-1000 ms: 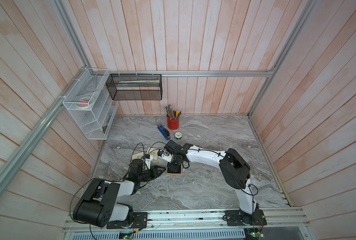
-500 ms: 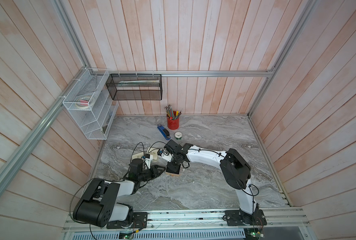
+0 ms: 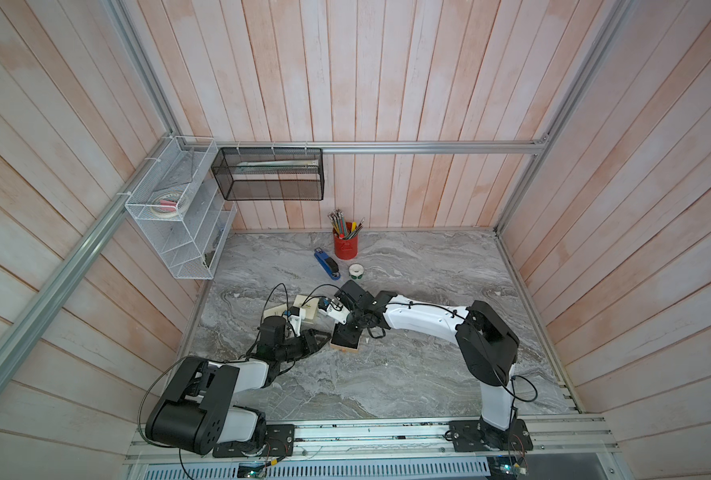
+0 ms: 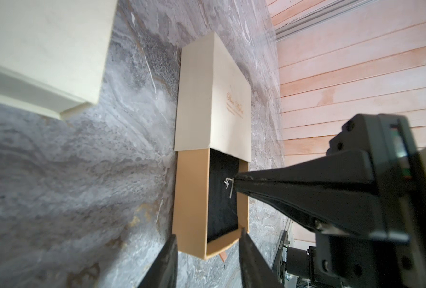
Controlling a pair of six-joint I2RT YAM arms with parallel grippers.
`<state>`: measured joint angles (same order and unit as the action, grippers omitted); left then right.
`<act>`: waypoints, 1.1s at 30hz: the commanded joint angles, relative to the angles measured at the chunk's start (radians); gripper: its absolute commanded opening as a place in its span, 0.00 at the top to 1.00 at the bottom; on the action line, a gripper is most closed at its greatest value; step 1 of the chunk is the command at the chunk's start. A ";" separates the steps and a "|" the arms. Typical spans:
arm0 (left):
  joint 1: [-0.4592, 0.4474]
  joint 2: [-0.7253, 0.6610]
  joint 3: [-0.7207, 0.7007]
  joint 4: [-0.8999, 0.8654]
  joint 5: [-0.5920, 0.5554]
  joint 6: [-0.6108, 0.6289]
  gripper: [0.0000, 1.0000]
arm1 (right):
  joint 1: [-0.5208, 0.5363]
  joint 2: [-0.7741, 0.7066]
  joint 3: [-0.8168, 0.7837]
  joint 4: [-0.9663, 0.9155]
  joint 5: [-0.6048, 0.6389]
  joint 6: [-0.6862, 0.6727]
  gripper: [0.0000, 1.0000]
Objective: Place the earrings into the drawer-style jewelry box
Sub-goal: Pick up the earring from the inner lining.
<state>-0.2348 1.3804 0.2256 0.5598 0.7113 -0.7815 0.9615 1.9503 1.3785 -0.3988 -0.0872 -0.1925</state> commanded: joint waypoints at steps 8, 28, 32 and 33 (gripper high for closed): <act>0.007 0.061 -0.101 0.256 0.046 -0.137 0.56 | 0.038 -0.200 -0.326 0.510 0.225 -0.256 1.00; -0.007 0.066 0.000 0.051 0.011 -0.071 0.56 | 0.050 -0.163 -0.568 0.944 0.148 -0.800 1.00; -0.009 0.075 0.047 -0.013 -0.004 -0.039 0.54 | 0.036 -0.156 -0.573 0.945 0.113 -0.840 1.00; -0.008 0.082 0.060 -0.030 -0.006 -0.030 0.54 | 0.033 -0.153 -0.576 0.948 0.104 -0.857 1.00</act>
<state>-0.2386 1.4425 0.2478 0.6006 0.7246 -0.8623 1.0069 1.7741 0.8104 0.5266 0.0574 -0.9920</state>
